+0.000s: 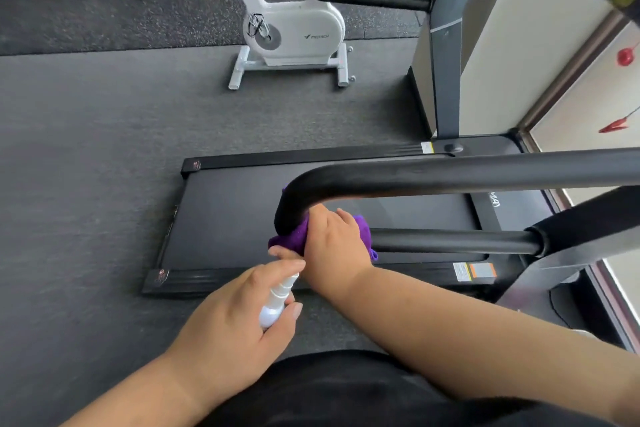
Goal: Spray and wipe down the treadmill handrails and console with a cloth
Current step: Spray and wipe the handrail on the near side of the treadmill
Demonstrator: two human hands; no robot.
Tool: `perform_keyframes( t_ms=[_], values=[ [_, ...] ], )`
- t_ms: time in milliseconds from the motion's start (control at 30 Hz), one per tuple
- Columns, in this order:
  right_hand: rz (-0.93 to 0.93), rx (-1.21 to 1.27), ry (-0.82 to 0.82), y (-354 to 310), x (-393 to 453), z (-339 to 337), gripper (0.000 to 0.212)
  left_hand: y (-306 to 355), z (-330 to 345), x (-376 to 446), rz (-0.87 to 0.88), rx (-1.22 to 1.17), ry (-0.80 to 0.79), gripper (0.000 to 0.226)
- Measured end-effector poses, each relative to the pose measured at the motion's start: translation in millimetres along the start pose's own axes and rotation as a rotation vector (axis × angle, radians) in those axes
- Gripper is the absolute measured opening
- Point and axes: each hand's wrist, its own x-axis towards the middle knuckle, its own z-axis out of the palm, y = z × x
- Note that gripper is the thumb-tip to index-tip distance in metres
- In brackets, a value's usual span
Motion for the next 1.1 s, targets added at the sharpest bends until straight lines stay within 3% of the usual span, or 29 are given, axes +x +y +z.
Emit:
perform_keyframes(
  t_ms=[100, 233, 367, 500, 600, 800, 933, 1100],
  values=[
    [-0.043, -0.093, -0.065, 10, 0, -8, 0.05, 1, 3, 6, 0.028, 0.003, -0.041, 0.05],
    [-0.11, -0.289, -0.101, 40, -6, -11, 0.068, 7, 13, 17, 0.059, -0.02, -0.092, 0.05],
    [0.015, -0.309, -0.063, 92, -26, -33, 0.066, 15, 23, 26, 0.091, -0.032, -0.111, 0.049],
    [0.198, -0.397, -0.062, 143, -52, -58, 0.086, 16, 25, 29, 0.093, -0.033, -0.111, 0.049],
    [0.276, -0.361, -0.065, 155, -62, -59, 0.088, 14, 23, 26, 0.069, -0.036, -0.096, 0.049],
    [0.108, -0.353, 0.053, 115, -44, -31, 0.077, 18, 27, 23, 0.025, -0.039, -0.079, 0.048],
    [-0.061, -0.314, 0.017, 77, -25, -15, 0.077, 29, 37, 30, 0.026, -0.043, -0.082, 0.048],
    [-0.142, -0.305, 0.055, 106, -29, -17, 0.072, 46, 49, 43, 0.015, 0.009, -0.033, 0.045]
  ],
)
